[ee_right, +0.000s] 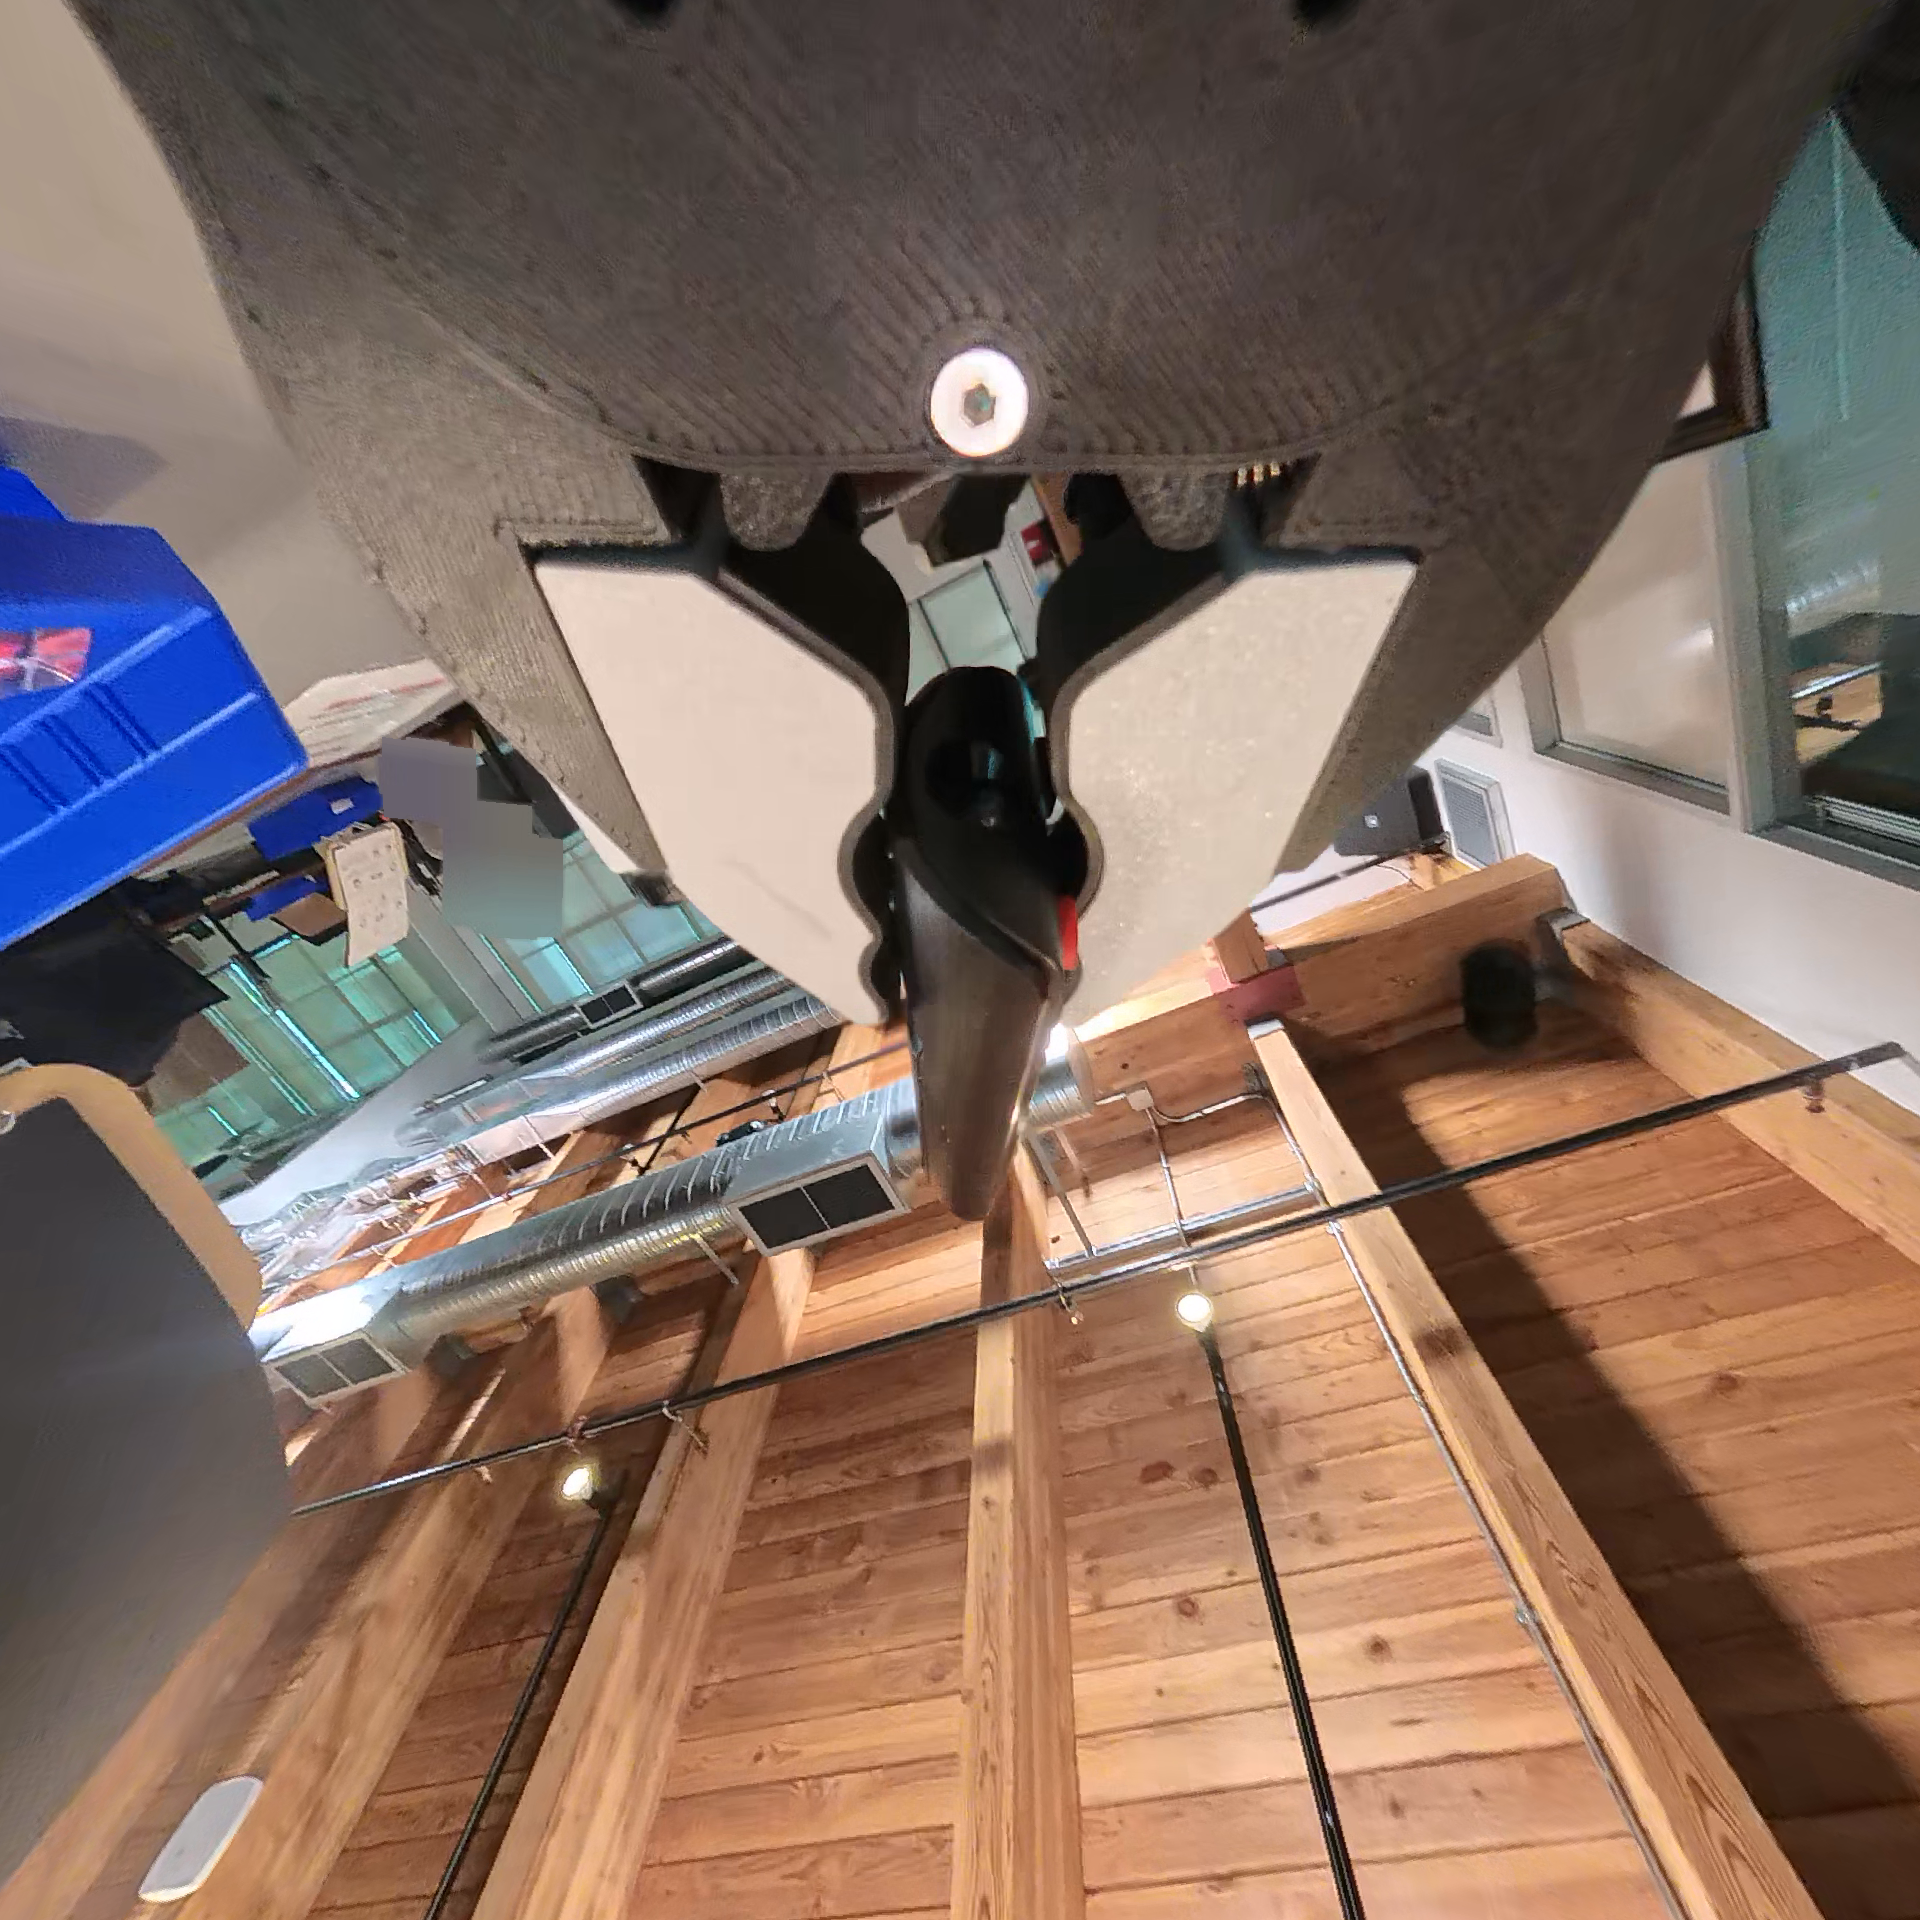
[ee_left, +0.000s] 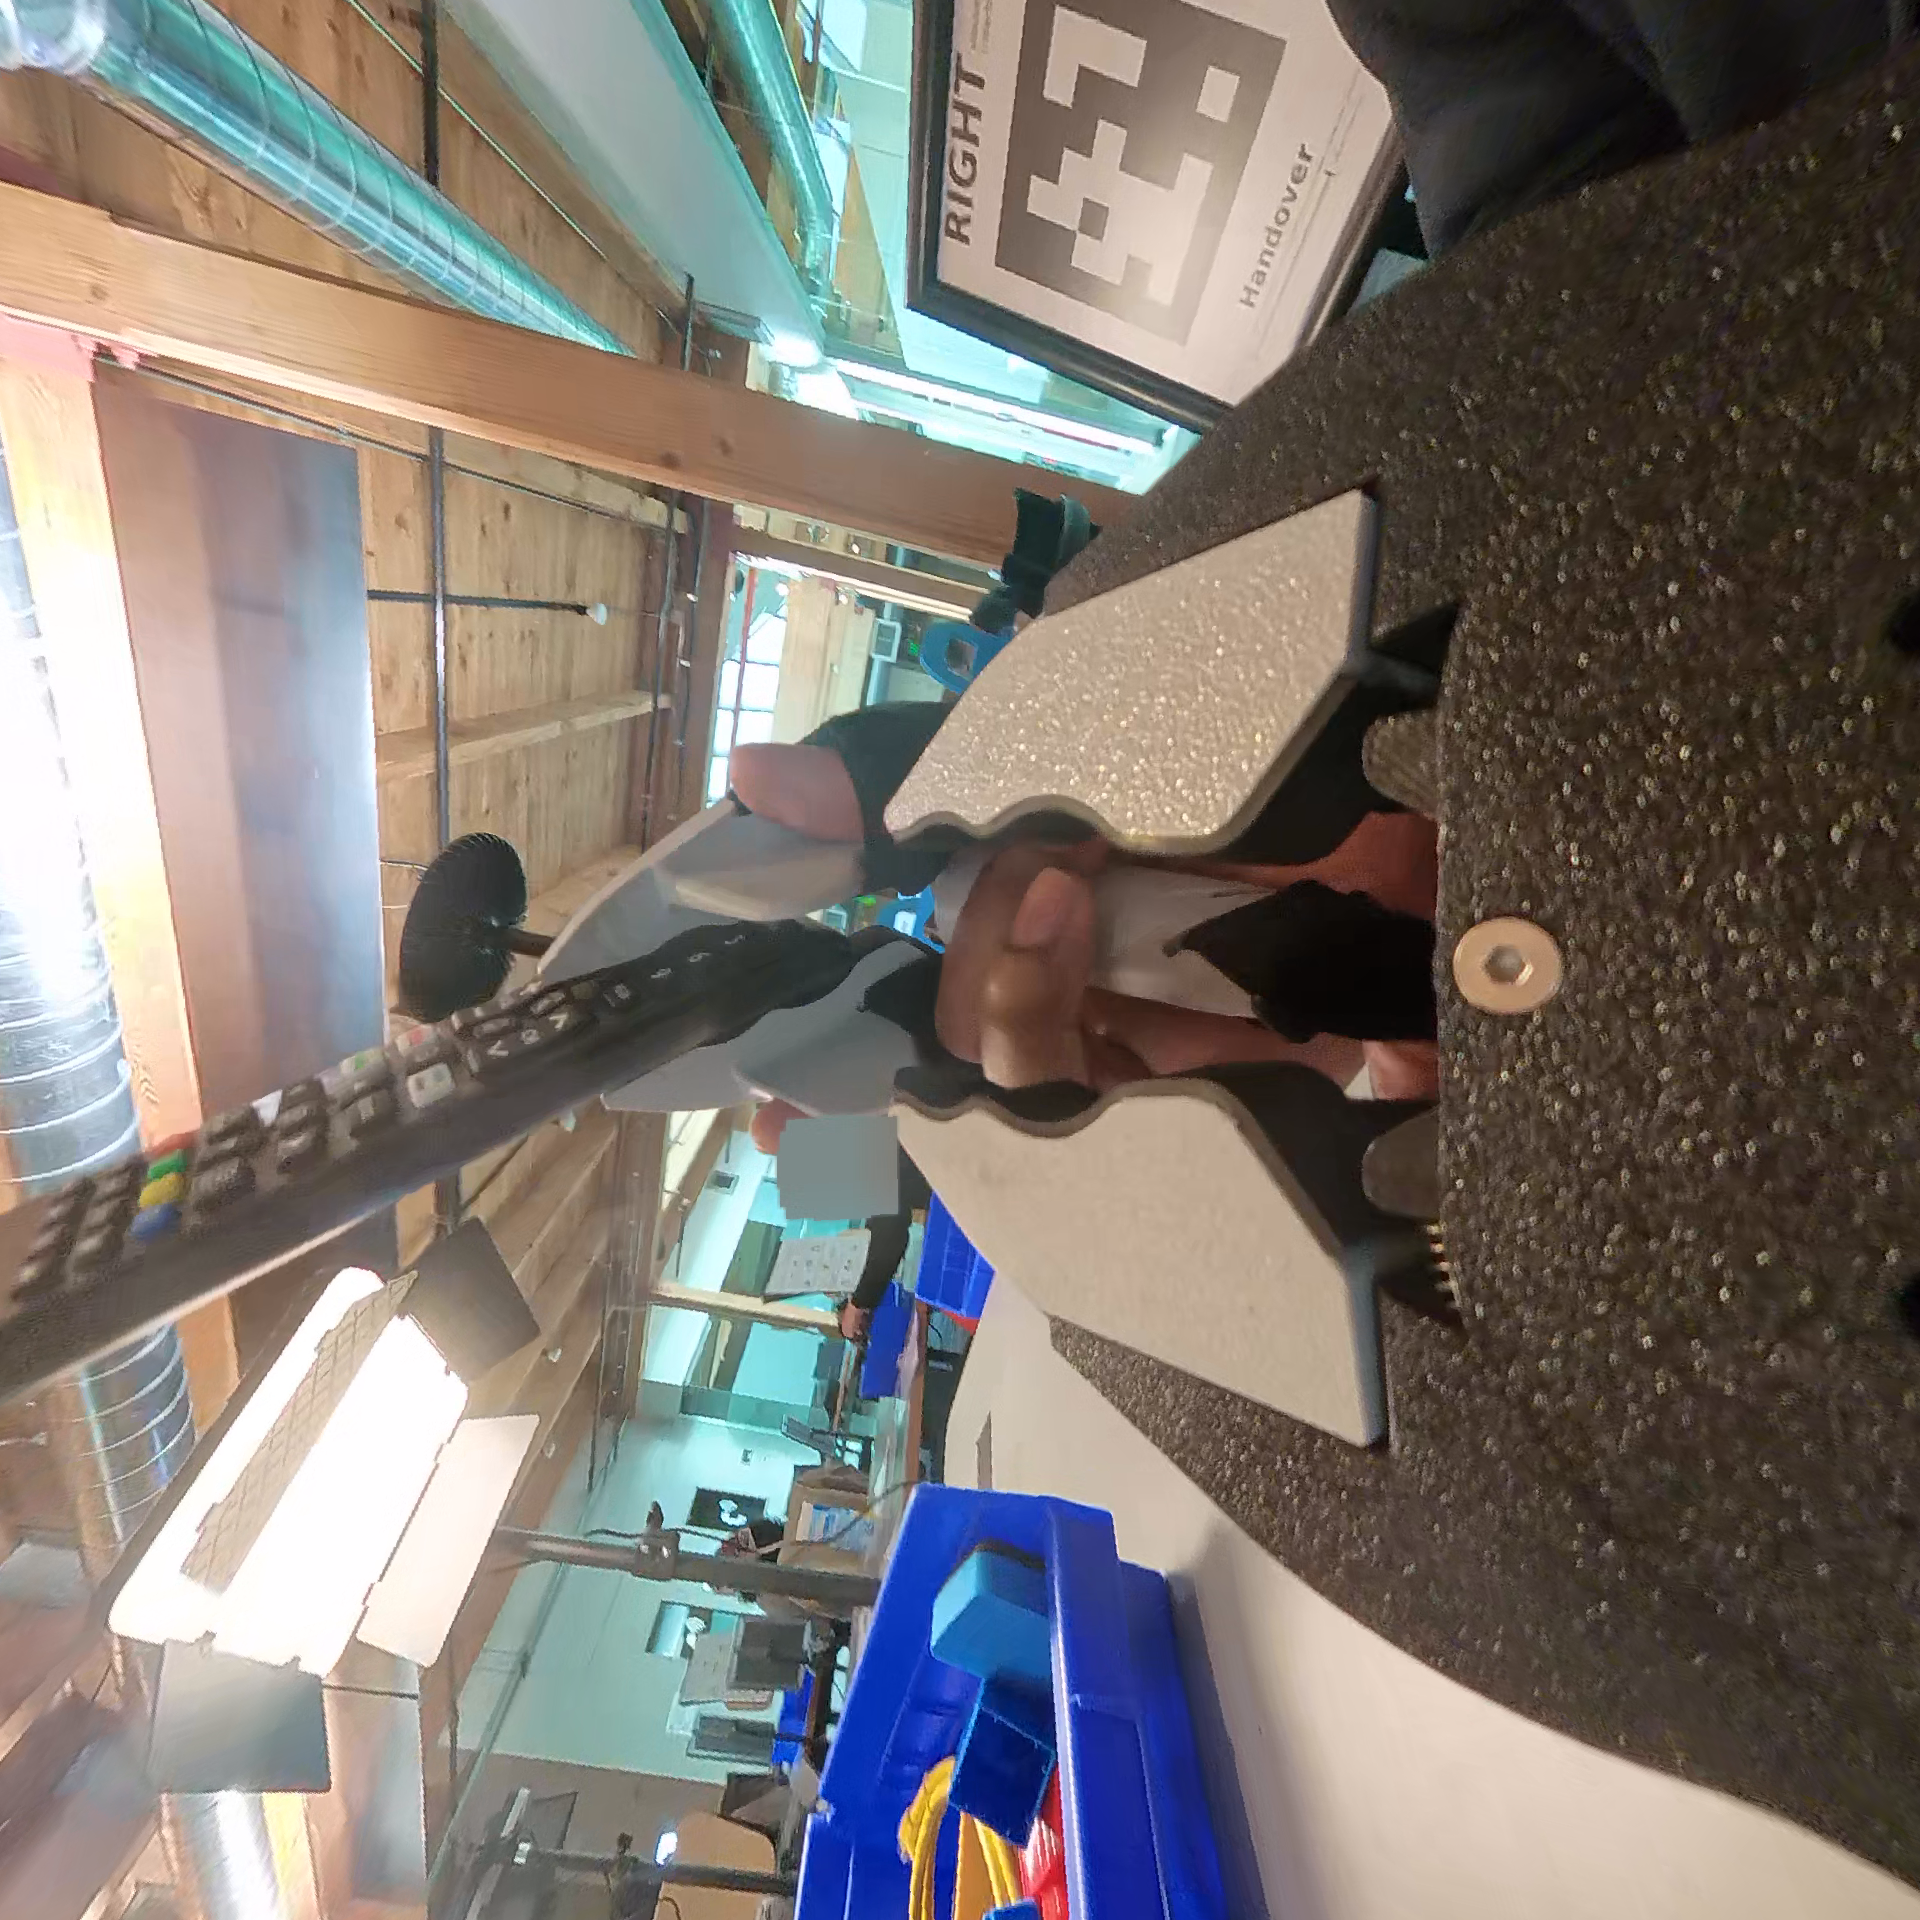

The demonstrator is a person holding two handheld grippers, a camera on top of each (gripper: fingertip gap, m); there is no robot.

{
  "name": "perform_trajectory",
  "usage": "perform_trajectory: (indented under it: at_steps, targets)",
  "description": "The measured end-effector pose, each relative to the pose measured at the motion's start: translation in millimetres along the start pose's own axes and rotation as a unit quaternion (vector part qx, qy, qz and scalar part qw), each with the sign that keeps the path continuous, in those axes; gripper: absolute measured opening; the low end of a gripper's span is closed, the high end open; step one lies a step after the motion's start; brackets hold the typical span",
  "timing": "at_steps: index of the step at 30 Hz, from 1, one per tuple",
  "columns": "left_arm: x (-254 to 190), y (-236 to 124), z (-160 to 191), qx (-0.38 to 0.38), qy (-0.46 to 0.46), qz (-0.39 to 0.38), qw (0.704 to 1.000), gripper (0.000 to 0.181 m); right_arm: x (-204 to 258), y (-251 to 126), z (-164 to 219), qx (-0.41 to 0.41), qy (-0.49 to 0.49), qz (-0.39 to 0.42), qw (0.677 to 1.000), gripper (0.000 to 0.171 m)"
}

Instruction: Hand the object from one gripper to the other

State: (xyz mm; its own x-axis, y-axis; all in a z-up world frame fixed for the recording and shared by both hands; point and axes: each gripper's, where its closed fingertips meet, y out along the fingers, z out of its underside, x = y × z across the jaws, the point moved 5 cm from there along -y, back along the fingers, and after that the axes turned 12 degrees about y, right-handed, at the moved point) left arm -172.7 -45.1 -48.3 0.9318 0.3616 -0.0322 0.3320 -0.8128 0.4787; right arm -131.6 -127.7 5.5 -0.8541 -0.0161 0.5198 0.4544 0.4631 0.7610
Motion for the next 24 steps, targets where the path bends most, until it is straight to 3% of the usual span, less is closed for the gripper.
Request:
perform_trajectory:
  at_steps: [6, 9, 10, 15, 18, 21, 24]
  targets:
    - [-15.7, 2.1, -2.5, -0.056, -0.06, 0.049, 0.995, 0.042, 16.9, 6.8, -2.0, -0.01, 0.014, -0.003, 1.0, 0.025]
    - [-22.9, -1.1, -4.3, -0.065, -0.063, 0.077, 0.993, 0.043, 25.0, 9.6, 3.9, 0.009, -0.031, -0.001, 0.999, 0.025]
    - [-24.3, -1.4, -2.5, -0.056, -0.069, 0.082, 0.993, 0.052, 26.1, 8.6, 1.7, 0.013, -0.057, -0.001, 0.998, 0.025]
    - [6.5, -4.4, -16.1, -0.027, -0.032, -0.001, 0.999, 0.053, 14.5, -10.5, -12.7, 0.066, -0.082, 0.029, 0.994, 0.025]
    - [36.0, -8.0, -16.1, 0.006, -0.079, -0.021, 0.997, 0.065, 15.3, -27.1, -14.2, 0.092, -0.047, 0.005, 0.995, 0.025]
    - [46.7, -6.8, -10.8, 0.017, -0.155, 0.01, 0.988, 0.077, 9.8, -38.5, -2.4, 0.129, 0.021, -0.02, 0.991, 0.025]
    - [40.5, -3.4, -8.5, 0.011, -0.171, 0.05, 0.984, 0.08, -1.3, -42.2, 18.3, 0.18, 0.081, -0.017, 0.98, 0.025]
